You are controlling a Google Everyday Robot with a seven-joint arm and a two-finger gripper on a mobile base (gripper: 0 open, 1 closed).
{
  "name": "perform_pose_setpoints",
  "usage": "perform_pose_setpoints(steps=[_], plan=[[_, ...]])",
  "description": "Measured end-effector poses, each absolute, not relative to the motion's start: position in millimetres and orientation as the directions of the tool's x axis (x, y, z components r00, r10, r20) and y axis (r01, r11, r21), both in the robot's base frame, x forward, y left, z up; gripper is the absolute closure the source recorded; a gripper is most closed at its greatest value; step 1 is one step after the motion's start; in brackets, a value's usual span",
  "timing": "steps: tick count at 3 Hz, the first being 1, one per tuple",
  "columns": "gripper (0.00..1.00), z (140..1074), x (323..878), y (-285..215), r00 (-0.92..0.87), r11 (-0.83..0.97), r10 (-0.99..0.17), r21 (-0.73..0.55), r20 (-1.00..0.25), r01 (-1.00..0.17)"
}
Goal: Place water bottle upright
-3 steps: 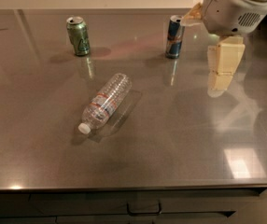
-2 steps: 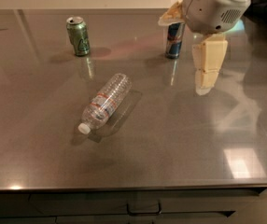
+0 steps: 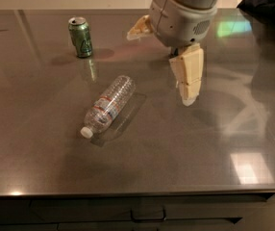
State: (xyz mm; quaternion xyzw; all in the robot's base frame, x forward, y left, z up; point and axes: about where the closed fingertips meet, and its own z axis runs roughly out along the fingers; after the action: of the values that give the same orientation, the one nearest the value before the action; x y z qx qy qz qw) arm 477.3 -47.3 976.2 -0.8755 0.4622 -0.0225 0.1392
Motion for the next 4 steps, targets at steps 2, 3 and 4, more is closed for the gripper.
perform_pose_setpoints(steps=[2,3,4], plan=[[0.0,938,485,-15,0.677,-0.667,-0.735,-0.204,0.024,-0.717],[0.0,920,502,-2,0.708,-0.702,-0.705,-0.176,0.034,-0.69],[0.0,903,514,13,0.745,-0.737,-0.667,-0.157,0.01,-0.658]])
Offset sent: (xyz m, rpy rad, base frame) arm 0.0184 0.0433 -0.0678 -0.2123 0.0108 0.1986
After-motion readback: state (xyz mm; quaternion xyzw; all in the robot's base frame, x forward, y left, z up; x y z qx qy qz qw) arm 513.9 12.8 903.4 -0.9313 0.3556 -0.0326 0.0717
